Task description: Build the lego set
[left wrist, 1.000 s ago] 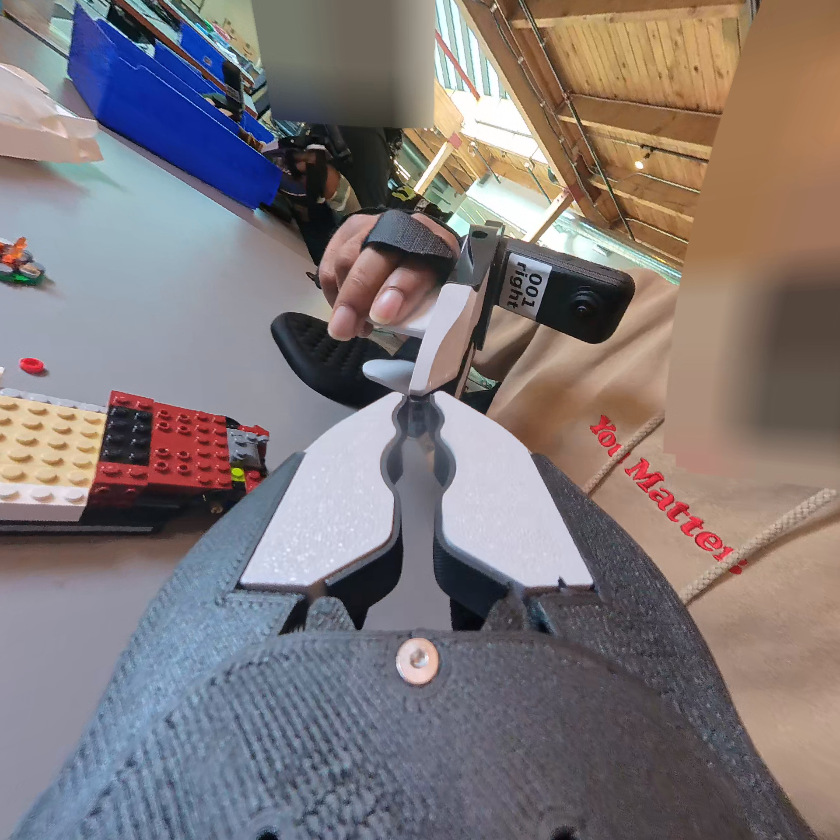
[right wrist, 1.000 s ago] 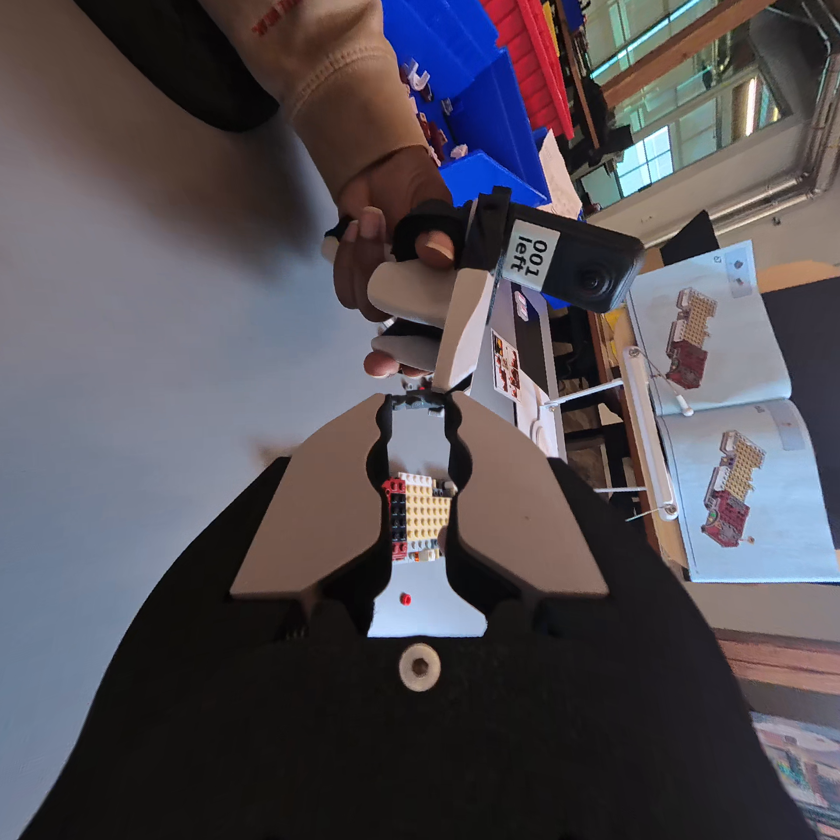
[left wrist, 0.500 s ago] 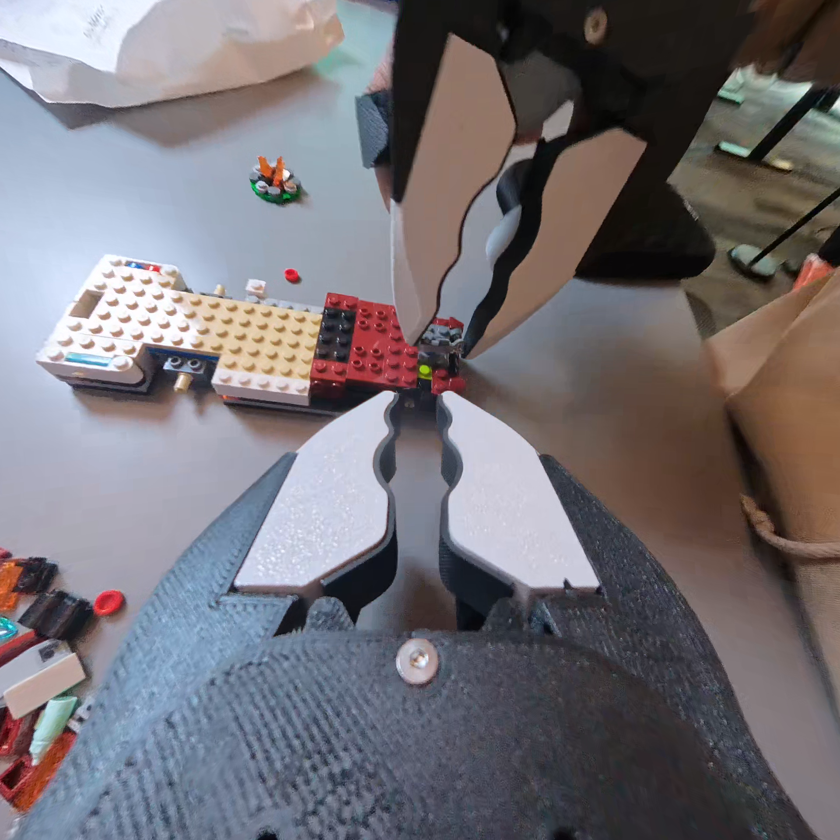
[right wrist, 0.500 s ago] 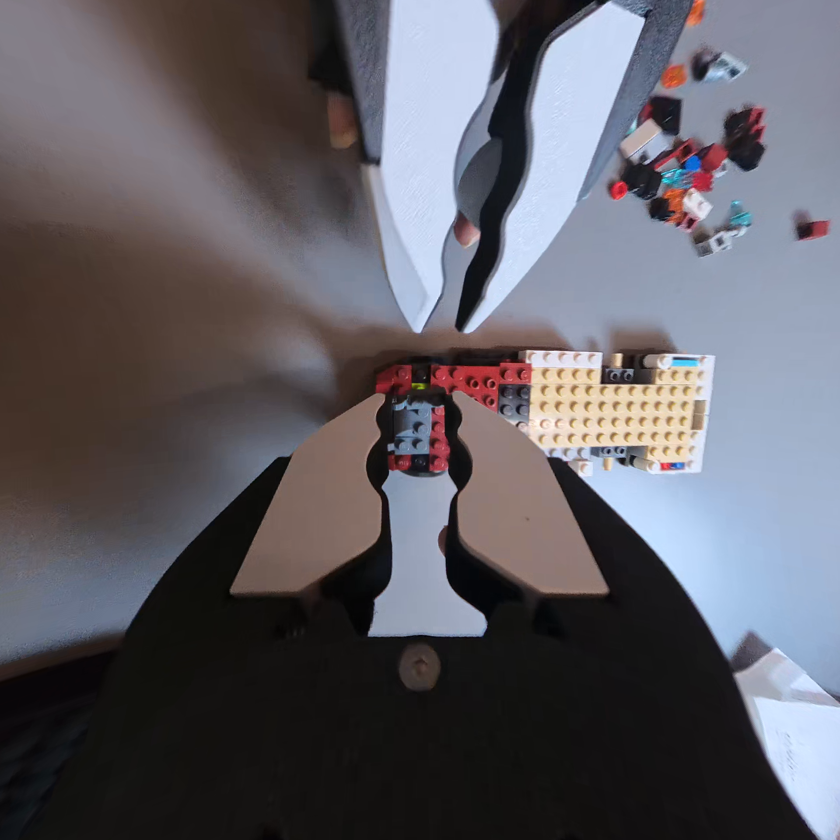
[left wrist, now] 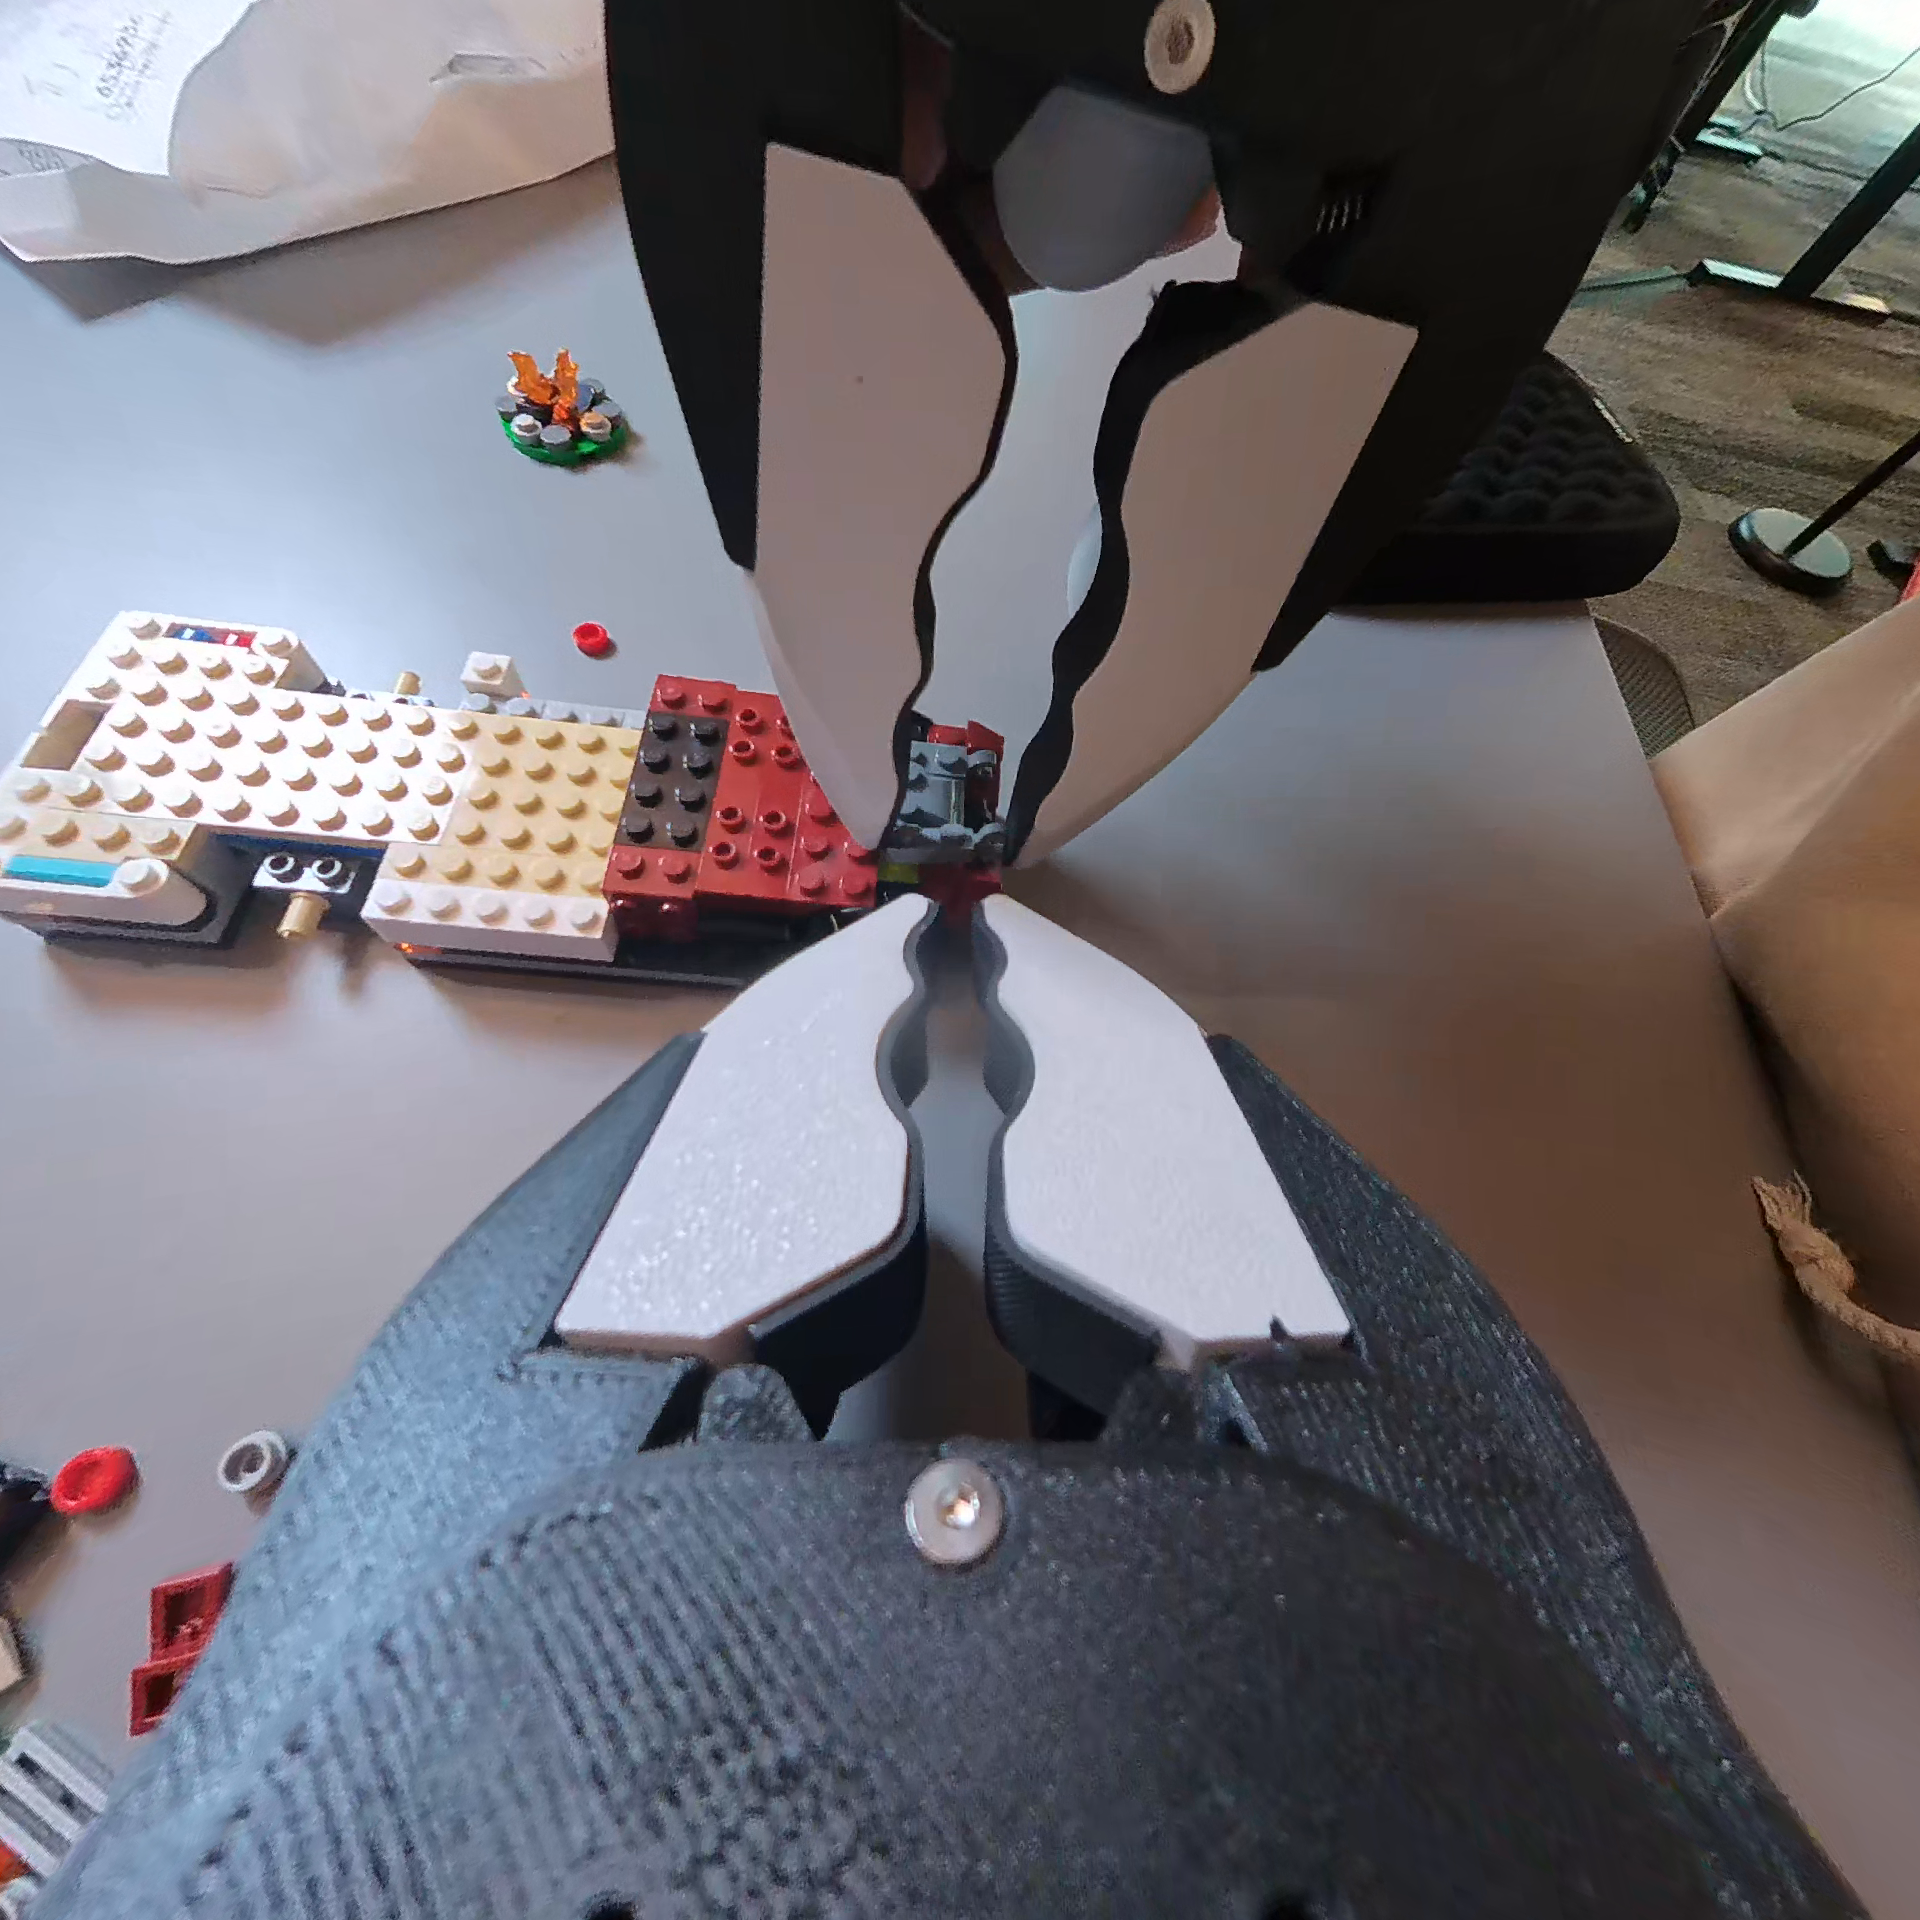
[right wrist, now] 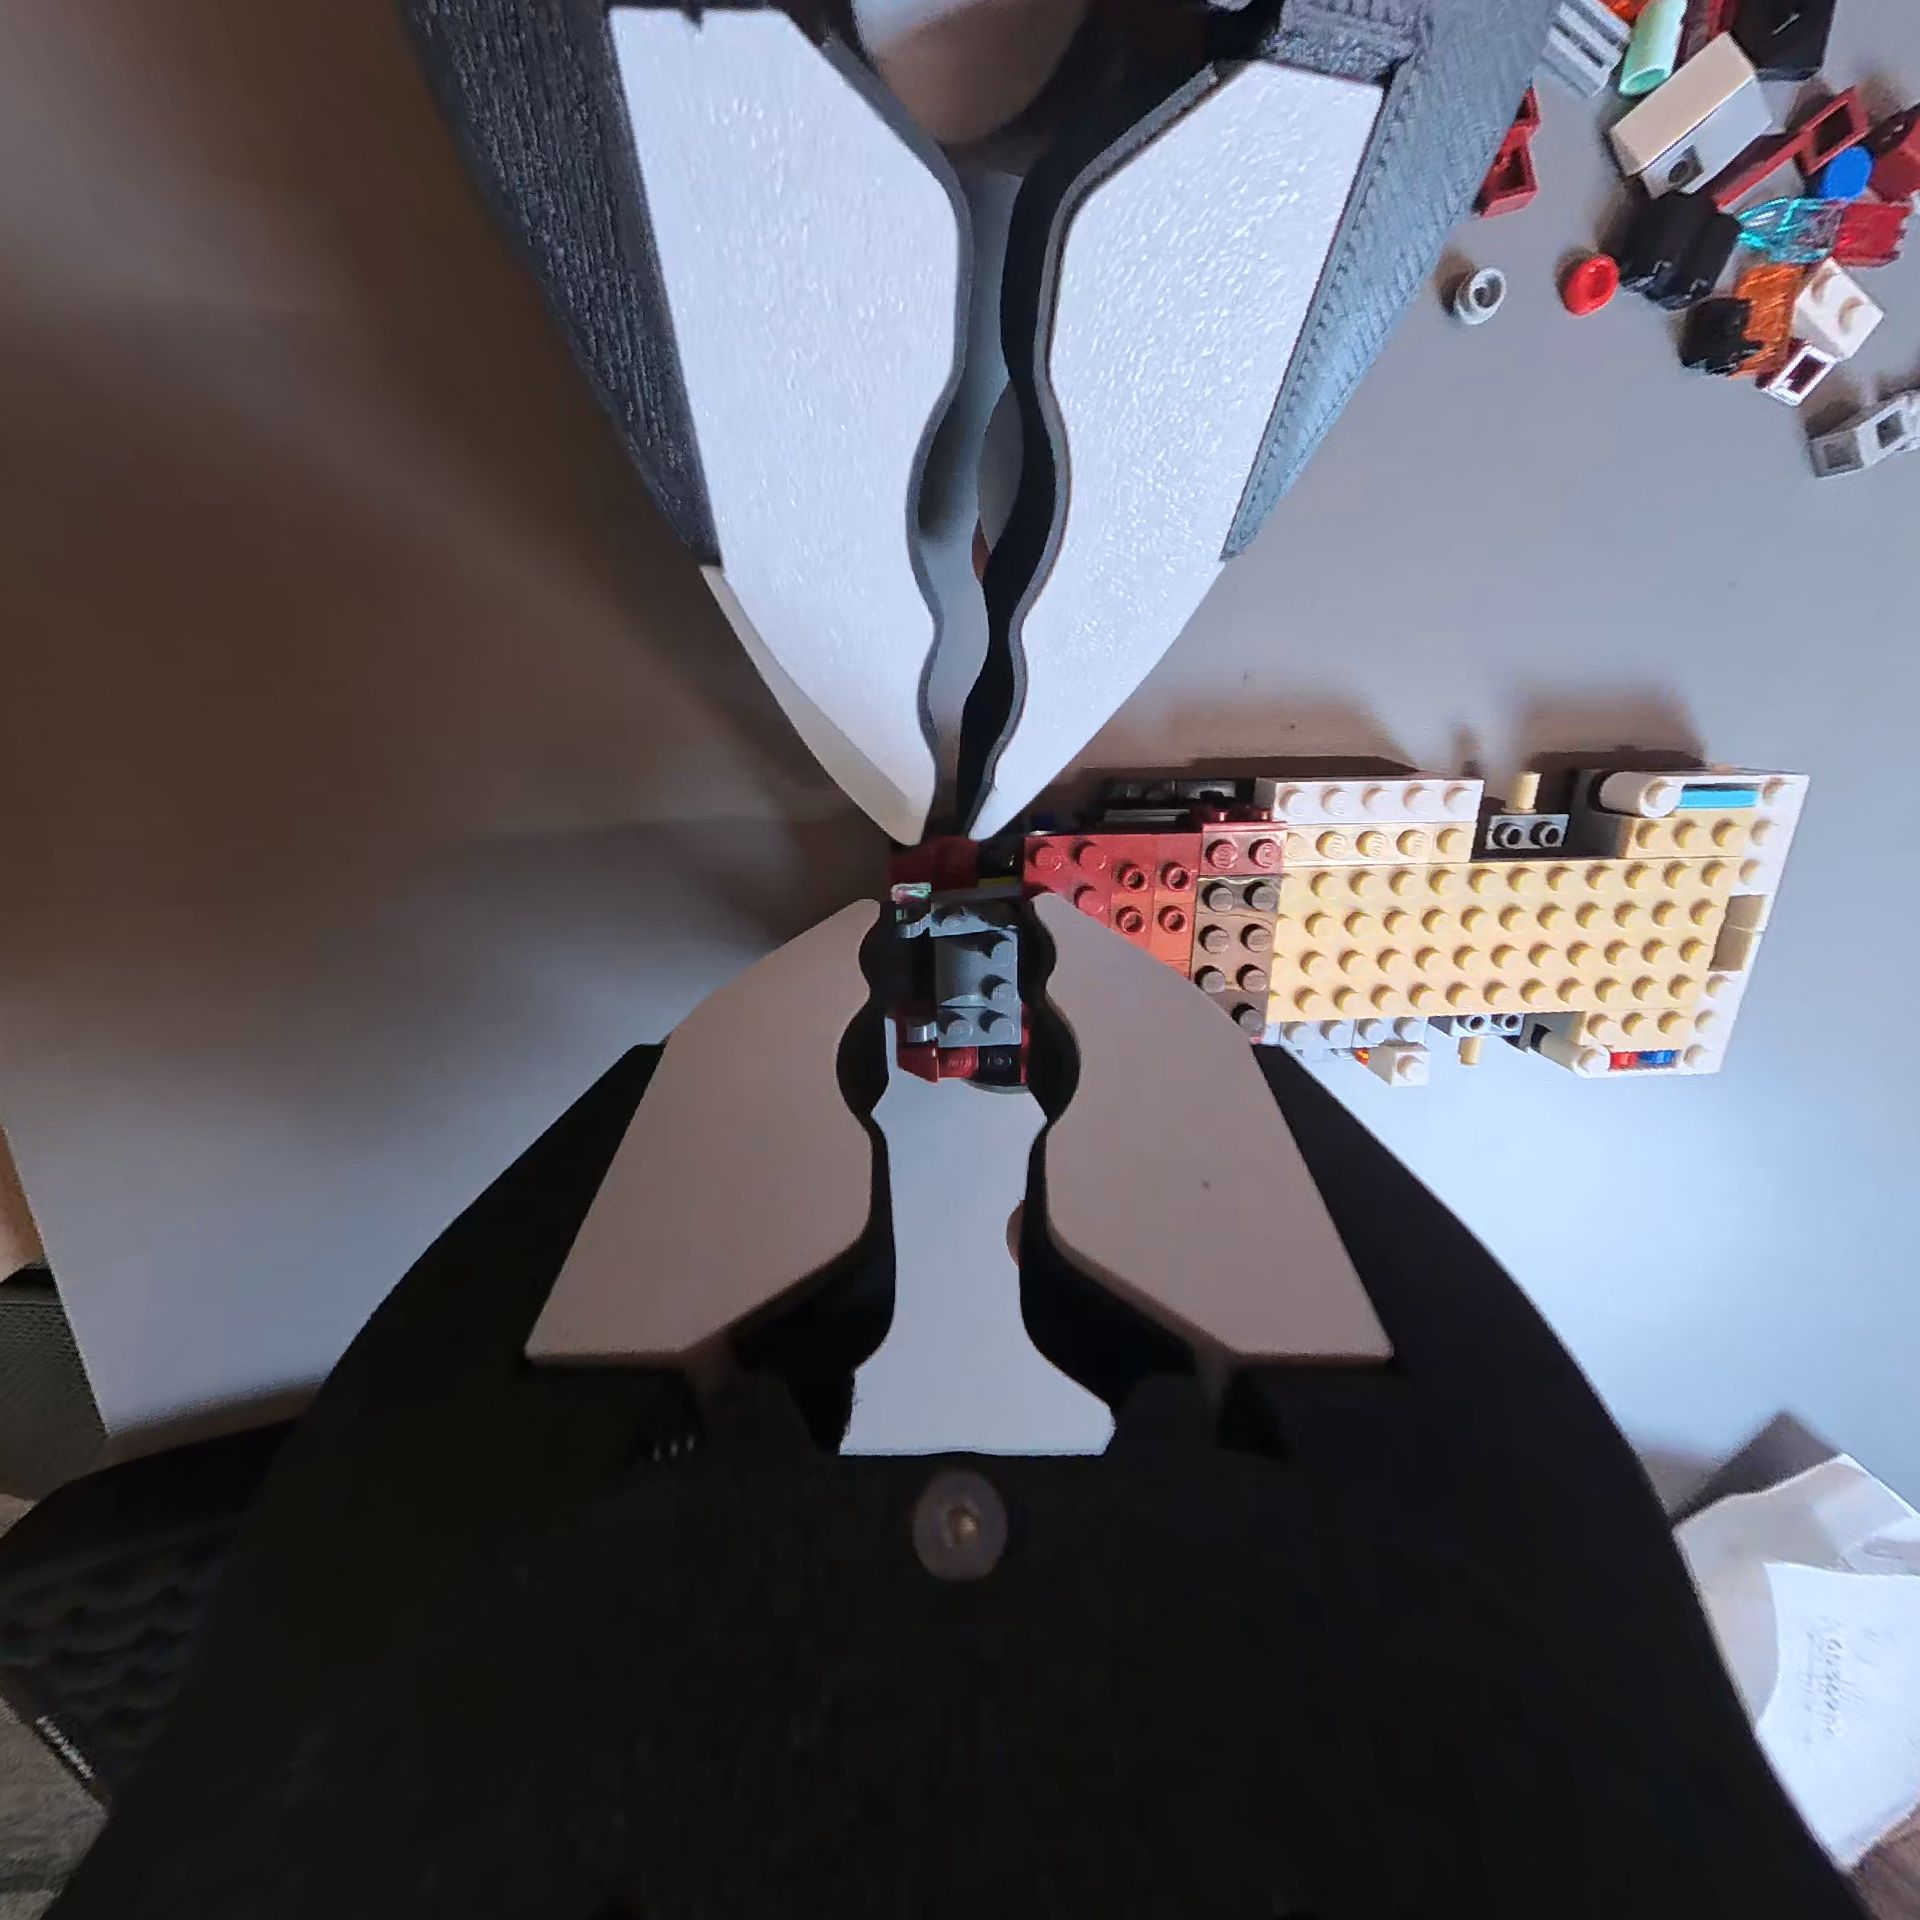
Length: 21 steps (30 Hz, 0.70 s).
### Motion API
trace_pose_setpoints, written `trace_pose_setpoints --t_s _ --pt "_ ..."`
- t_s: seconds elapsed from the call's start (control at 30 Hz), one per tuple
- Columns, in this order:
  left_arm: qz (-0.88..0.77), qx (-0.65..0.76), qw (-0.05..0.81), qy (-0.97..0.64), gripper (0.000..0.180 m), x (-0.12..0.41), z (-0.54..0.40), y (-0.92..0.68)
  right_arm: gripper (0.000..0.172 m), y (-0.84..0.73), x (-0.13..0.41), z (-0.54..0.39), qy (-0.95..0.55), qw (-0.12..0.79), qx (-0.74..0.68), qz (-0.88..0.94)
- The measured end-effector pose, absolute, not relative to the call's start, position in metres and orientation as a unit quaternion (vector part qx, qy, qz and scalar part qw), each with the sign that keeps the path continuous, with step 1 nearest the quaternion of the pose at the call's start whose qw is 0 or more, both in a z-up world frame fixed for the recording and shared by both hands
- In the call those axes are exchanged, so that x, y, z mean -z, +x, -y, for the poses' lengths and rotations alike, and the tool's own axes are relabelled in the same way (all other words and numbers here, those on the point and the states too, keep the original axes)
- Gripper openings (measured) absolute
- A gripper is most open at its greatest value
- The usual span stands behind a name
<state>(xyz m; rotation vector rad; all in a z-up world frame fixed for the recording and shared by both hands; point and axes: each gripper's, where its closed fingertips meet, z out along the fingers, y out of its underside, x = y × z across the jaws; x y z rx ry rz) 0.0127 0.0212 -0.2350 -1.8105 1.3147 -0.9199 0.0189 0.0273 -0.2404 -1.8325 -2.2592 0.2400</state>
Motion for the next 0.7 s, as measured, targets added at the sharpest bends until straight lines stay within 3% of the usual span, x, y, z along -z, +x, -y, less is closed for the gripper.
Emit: trace_pose_setpoints --t_s 0.53,0.7 --pt "-0.490 0.351 0.367 -0.709 0.000 0.235 -0.028 0.020 0.024 0.020 0.233 -0.027 -0.632 0.125 -0.095 0.759" --pt "-0.487 0.349 0.364 -0.713 0.000 0.236 -0.029 0.022 0.007 0.016 0.228 -0.028 -0.631 0.142 -0.112 0.755"
